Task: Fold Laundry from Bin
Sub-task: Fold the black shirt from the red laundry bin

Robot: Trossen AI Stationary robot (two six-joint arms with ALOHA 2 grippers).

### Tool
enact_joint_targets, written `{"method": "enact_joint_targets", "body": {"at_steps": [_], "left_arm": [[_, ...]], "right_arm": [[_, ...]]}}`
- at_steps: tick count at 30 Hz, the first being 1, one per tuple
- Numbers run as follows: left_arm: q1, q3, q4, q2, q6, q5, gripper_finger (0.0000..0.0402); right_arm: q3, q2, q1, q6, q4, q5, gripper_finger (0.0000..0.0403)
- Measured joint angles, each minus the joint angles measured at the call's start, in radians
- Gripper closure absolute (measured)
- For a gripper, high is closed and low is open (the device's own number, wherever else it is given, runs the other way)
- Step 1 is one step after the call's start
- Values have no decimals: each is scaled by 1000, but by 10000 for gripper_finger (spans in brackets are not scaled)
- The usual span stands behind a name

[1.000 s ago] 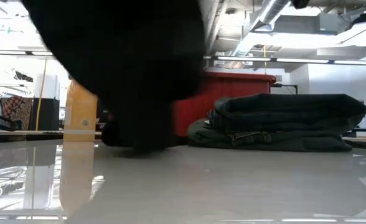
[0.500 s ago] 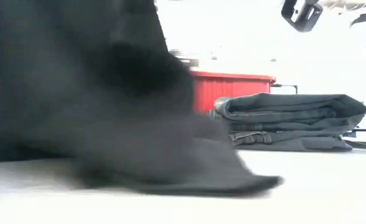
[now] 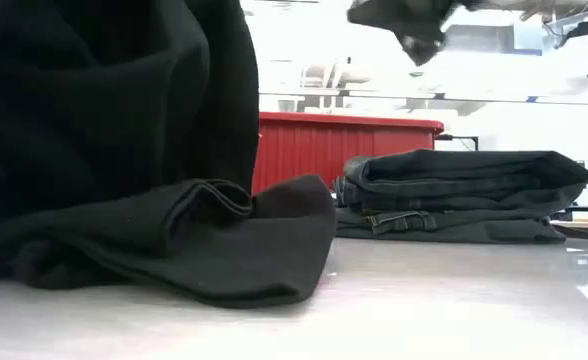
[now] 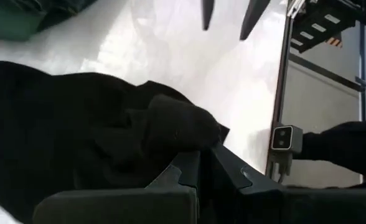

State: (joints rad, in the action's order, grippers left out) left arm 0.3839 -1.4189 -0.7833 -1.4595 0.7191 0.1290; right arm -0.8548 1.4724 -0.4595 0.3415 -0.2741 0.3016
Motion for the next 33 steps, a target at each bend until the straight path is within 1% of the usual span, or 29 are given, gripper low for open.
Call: {"method": "enact_joint_targets", "body": {"at_steps": [4, 8, 11, 13, 17, 18, 20, 21, 23, 24, 25, 26, 29, 31, 33], "left_arm": [[-2, 0, 31, 1, -6, -1, 401], [-2, -5, 34, 10, -104, -1, 401], [-1, -6, 34, 16, -145, -19, 401], [-1, -6, 32, 16, -176, -36, 401], [-1, -6, 21, 16, -214, -37, 401], [-1, -6, 18, 17, -224, -38, 401], [-1, -6, 7, 21, -239, -46, 401], [-1, -6, 9, 26, -242, -56, 401], [3, -6, 8, 47, -248, -71, 401], [3, -6, 13, 63, -247, -72, 401], [7, -6, 19, 83, -247, -68, 401], [10, -6, 27, 105, -244, -60, 401], [19, -6, 79, 171, -229, -7, 399], [24, -6, 96, 208, -221, 54, 390], [33, -7, 94, 235, -223, 96, 371]], "right_arm": [[-94, 54, 71, -52, 4, -6, 208], [-172, 126, 123, -75, 11, -30, 204], [-233, 191, 147, -67, 7, -72, 201], [-270, 233, 157, -57, 7, -132, 198], [-342, 304, 170, -54, 16, -287, 199], [-358, 315, 171, -53, 21, -300, 203], [-383, 318, 172, -57, 82, -300, 226], [-396, 318, 172, -61, 110, -300, 247], [-412, 305, 179, -89, 161, -301, 306], [-419, 290, 183, -107, 197, -304, 345], [-434, 275, 191, -131, 219, -304, 371], [-453, 256, 197, -156, 231, -304, 381], [-541, 183, 222, -217, 328, -303, 381], [-632, 146, 238, -259, 427, -303, 383], [-733, 118, 248, -311, 554, -303, 384]]}}
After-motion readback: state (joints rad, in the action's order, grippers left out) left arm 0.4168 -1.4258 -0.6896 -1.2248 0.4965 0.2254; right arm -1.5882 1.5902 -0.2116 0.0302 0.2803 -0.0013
